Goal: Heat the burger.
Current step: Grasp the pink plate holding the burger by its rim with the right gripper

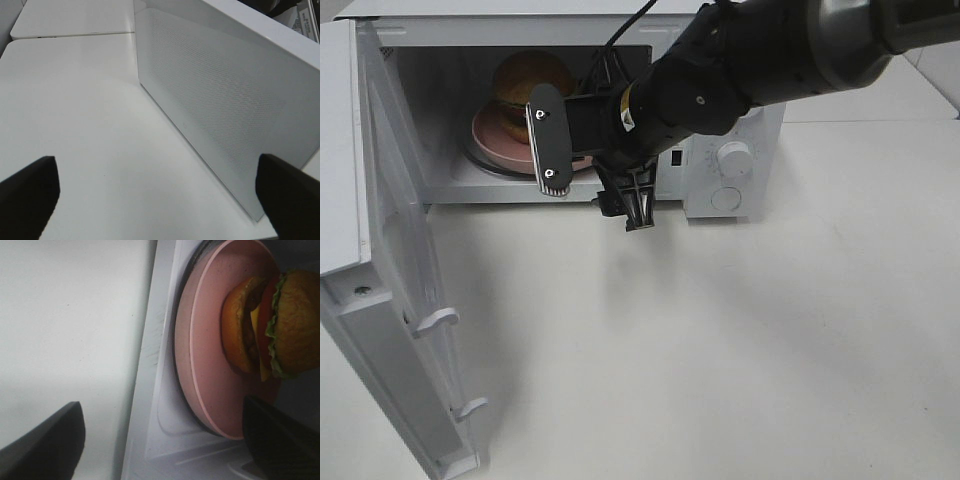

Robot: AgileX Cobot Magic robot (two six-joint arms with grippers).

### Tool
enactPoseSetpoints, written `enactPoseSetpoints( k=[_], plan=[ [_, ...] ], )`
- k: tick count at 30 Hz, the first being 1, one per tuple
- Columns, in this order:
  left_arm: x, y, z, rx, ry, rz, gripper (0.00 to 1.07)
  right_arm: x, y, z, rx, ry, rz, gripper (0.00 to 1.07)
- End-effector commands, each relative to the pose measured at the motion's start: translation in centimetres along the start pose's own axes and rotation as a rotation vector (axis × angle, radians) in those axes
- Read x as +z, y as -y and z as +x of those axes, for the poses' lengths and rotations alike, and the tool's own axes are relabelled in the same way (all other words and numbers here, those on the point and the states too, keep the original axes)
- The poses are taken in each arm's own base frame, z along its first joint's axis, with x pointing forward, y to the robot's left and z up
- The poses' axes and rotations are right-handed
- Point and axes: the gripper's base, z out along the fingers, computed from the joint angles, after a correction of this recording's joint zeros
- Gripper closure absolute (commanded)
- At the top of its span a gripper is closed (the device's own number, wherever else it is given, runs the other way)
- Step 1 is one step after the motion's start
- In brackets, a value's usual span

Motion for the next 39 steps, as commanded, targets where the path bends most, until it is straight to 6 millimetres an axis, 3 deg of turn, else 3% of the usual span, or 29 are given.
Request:
enactPoseSetpoints(
  k=[1,10,39],
  plan=[
    [-0.3,0.1,0.0,-0.005,0.026,0.000,0.06,0.6,0.4,-0.4,0.012,0.013,0.016,0.23],
    [-0.3,0.1,0.0,-0.005,0.026,0.000,0.06,3.9,0.7,-0.6,0.026,-0.002,0.000,0.24],
    [-0.3,0.1,0.0,-0.005,0.026,0.000,0.06,9.3,3.0,-0.3,0.170,-0.102,-0.058,0.32]
  ],
)
